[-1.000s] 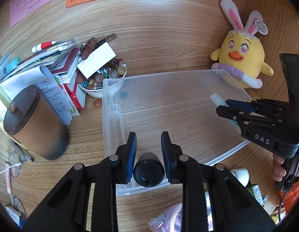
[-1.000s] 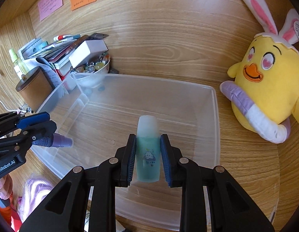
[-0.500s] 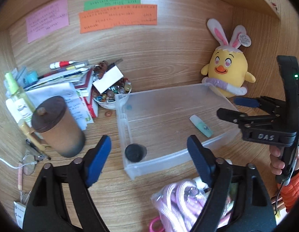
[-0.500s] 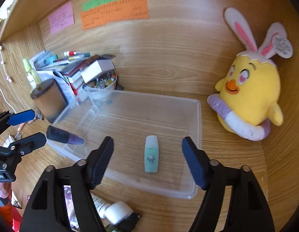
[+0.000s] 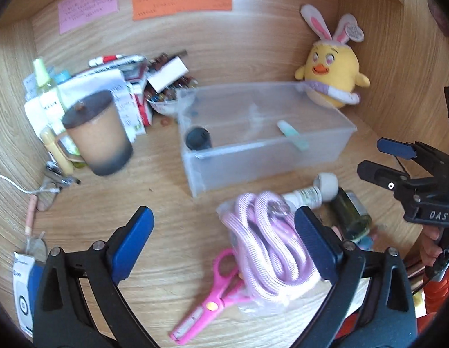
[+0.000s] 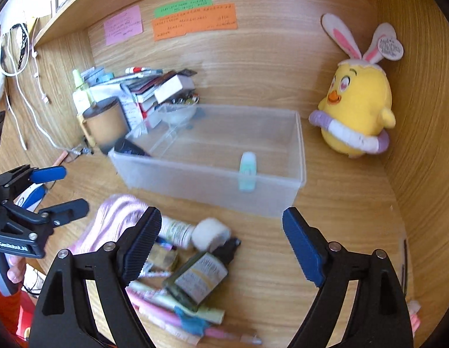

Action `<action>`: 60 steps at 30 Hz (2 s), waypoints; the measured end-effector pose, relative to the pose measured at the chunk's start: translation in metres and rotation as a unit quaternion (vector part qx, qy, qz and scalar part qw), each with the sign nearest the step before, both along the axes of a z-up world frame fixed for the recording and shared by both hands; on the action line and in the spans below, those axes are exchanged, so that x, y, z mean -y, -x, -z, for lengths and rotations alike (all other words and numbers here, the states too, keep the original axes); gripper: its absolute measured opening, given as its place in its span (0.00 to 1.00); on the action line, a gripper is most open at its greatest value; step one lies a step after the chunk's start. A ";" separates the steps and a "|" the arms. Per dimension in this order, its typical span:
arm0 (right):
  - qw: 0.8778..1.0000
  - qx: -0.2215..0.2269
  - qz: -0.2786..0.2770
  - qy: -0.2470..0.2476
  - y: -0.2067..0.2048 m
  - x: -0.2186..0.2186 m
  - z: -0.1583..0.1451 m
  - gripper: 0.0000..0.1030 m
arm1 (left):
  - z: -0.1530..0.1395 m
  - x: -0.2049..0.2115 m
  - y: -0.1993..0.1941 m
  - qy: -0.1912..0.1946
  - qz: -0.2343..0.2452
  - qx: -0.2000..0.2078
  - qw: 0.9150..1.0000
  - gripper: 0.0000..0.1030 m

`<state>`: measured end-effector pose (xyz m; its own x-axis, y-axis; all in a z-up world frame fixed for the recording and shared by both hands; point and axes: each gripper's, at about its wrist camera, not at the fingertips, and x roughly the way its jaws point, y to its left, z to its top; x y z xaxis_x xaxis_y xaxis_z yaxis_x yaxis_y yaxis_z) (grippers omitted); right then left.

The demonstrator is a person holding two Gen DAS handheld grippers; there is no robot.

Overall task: Organize objects
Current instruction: 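Grasp the bagged pink rope with the left tool while the right tool grasps the green pump bottle, then carry the pink rope and green bottle over the clear box and release both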

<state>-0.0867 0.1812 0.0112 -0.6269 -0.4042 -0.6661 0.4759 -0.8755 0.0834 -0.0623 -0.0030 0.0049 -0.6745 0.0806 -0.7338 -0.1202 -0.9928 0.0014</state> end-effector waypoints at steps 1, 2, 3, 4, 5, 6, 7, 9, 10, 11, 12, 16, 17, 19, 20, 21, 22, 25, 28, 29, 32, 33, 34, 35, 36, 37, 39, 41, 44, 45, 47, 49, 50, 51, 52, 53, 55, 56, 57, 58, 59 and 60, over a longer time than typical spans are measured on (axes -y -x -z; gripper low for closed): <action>1.000 0.003 0.000 -0.003 -0.004 0.000 0.005 0.81 | 0.006 -0.005 0.001 0.002 0.004 0.008 1.000 0.96; 1.000 0.004 0.001 -0.007 -0.008 0.000 0.009 0.81 | 0.010 -0.010 0.002 0.002 0.008 0.016 1.000 0.96; 1.000 0.007 0.004 -0.013 -0.011 0.001 0.014 0.81 | 0.015 -0.015 0.003 0.001 0.012 0.025 1.000 0.96; 1.000 0.010 0.007 -0.015 -0.013 0.000 0.019 0.81 | 0.020 -0.019 0.004 0.000 0.016 0.034 0.999 0.96; 1.000 0.015 0.009 -0.015 -0.014 -0.001 0.023 0.81 | 0.025 -0.023 0.005 -0.003 0.021 0.044 0.999 0.96; 1.000 0.023 0.011 -0.013 -0.014 -0.002 0.028 0.81 | 0.028 -0.027 0.005 -0.005 0.025 0.050 0.998 0.96; 0.999 0.034 0.011 -0.010 -0.014 -0.004 0.034 0.81 | 0.031 -0.030 0.006 -0.006 0.027 0.054 0.998 0.96; 0.998 0.054 0.016 -0.002 -0.012 -0.008 0.044 0.81 | 0.036 -0.035 0.006 -0.007 0.028 0.060 0.998 0.96; 0.998 0.062 0.019 0.000 -0.012 -0.009 0.048 0.81 | 0.038 -0.037 0.006 -0.005 0.029 0.062 0.998 0.96; 0.998 0.067 0.021 0.001 -0.011 -0.011 0.051 0.81 | 0.040 -0.038 0.007 -0.001 0.027 0.064 0.998 0.96; 0.997 0.070 0.023 0.003 -0.012 -0.013 0.053 0.81 | 0.042 -0.039 0.007 0.005 0.025 0.066 0.997 0.96; 0.998 0.059 0.031 0.005 -0.016 -0.021 0.051 0.80 | 0.046 -0.035 0.004 0.006 0.019 0.073 0.997 0.96; 0.998 0.056 0.031 0.007 -0.017 -0.023 0.050 0.80 | 0.045 -0.032 0.002 0.007 0.015 0.074 0.997 0.96; 0.998 0.053 0.031 0.014 -0.019 -0.027 0.049 0.79 | 0.042 -0.026 -0.002 0.012 0.008 0.071 0.997 0.96; 0.998 0.055 0.029 0.018 -0.019 -0.028 0.050 0.77 | 0.041 -0.023 -0.003 0.015 0.005 0.068 0.998 0.96; 0.998 0.059 0.027 0.020 -0.018 -0.028 0.051 0.73 | 0.039 -0.019 -0.006 0.017 0.001 0.063 0.998 0.96; 0.998 0.062 0.023 0.022 -0.018 -0.028 0.052 0.68 | 0.038 -0.016 -0.008 0.019 -0.005 0.061 0.998 0.96; 0.997 0.071 0.016 0.024 -0.016 -0.026 0.054 0.62 | 0.038 -0.011 -0.009 0.015 -0.004 0.066 0.998 0.96; 0.997 0.073 0.014 0.026 -0.015 -0.025 0.055 0.60 | 0.043 -0.017 -0.004 0.014 0.006 0.075 0.997 0.96; 0.997 0.073 0.014 0.025 -0.014 -0.025 0.056 0.60 | 0.046 -0.020 -0.002 0.015 0.009 0.078 0.997 0.96; 0.996 0.078 0.015 0.028 -0.011 -0.023 0.056 0.60 | 0.054 -0.026 0.007 0.019 0.014 0.083 0.996 0.96; 0.996 0.079 0.015 0.027 -0.010 -0.022 0.056 0.60 | 0.057 -0.027 0.010 0.022 0.011 0.084 0.996 0.96; 0.996 0.080 0.016 0.026 -0.009 -0.021 0.057 0.60 | 0.059 -0.026 0.012 0.022 0.009 0.087 0.996 0.96; 0.996 0.080 0.016 0.027 -0.008 -0.021 0.057 0.59 | 0.062 -0.025 0.014 0.014 0.008 0.088 0.996 0.96; 0.996 0.079 0.018 0.029 -0.008 -0.021 0.057 0.56 | 0.063 -0.022 0.015 0.004 0.006 0.088 0.996 0.96; 0.996 0.078 0.018 0.028 -0.007 -0.021 0.056 0.51 | 0.065 -0.020 0.016 -0.005 0.004 0.091 0.996 0.95; 0.996 0.081 0.016 0.025 -0.005 -0.020 0.057 0.43 | 0.066 -0.016 0.017 -0.011 -0.003 0.090 0.996 0.89; 0.996 0.084 0.015 0.024 -0.004 -0.020 0.058 0.42 | 0.065 -0.014 0.015 -0.012 -0.002 0.085 0.996 0.81; 0.996 0.085 0.015 0.020 -0.004 -0.020 0.060 0.38 | 0.063 -0.014 0.012 -0.007 -0.005 0.072 0.997 0.71; 0.996 0.083 0.018 0.019 -0.005 -0.020 0.060 0.37 | 0.063 -0.014 0.011 -0.006 -0.004 0.069 0.998 0.69; 0.996 0.081 0.021 0.023 -0.006 -0.021 0.061 0.37 | 0.062 -0.014 0.010 -0.008 -0.006 0.064 0.998 0.65; 0.996 0.079 0.022 0.028 -0.007 -0.023 0.060 0.37 | 0.061 -0.013 0.008 -0.010 -0.009 0.059 0.998 0.64; 0.996 0.078 0.022 0.029 -0.008 -0.024 0.059 0.37 | 0.061 -0.012 0.007 -0.011 -0.010 0.058 0.998 0.63; 0.997 0.074 0.022 0.029 -0.009 -0.024 0.057 0.37 | 0.060 -0.012 0.006 -0.011 -0.010 0.056 0.998 0.63; 0.997 0.070 0.023 0.030 -0.011 -0.026 0.053 0.37 | 0.059 -0.011 0.004 -0.011 -0.010 0.053 0.998 0.62; 0.997 0.067 0.024 0.030 -0.012 -0.028 0.051 0.37 | 0.058 -0.011 0.003 -0.010 -0.010 0.051 0.999 0.62; 0.997 0.060 0.027 0.035 -0.013 -0.033 0.044 0.37 | 0.052 -0.010 0.000 -0.008 -0.012 0.042 0.999 0.61; 0.997 0.056 0.028 0.037 -0.014 -0.034 0.040 0.37 | 0.049 -0.009 -0.001 -0.008 -0.011 0.037 0.999 0.60; 0.997 0.051 0.030 0.041 -0.015 -0.036 0.036 0.37 | 0.045 -0.008 -0.002 -0.009 -0.010 0.031 0.999 0.59; 0.997 0.045 0.032 0.045 -0.016 -0.039 0.032 0.37 | 0.041 -0.007 -0.003 -0.012 -0.009 0.026 1.000 0.58; 0.997 0.039 0.034 0.049 -0.017 -0.040 0.028 0.37 | 0.038 -0.006 -0.003 -0.014 -0.008 0.021 1.000 0.58; 0.997 0.034 0.035 0.054 -0.017 -0.041 0.024 0.37 | 0.035 -0.005 -0.004 -0.017 -0.008 0.016 1.000 0.57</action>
<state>-0.0694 0.2223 -0.0130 -0.6114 -0.4320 -0.6630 0.4032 -0.8910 0.2086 -0.0586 0.0016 -0.0299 -0.6524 0.0954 -0.7519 -0.1036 -0.9940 -0.0363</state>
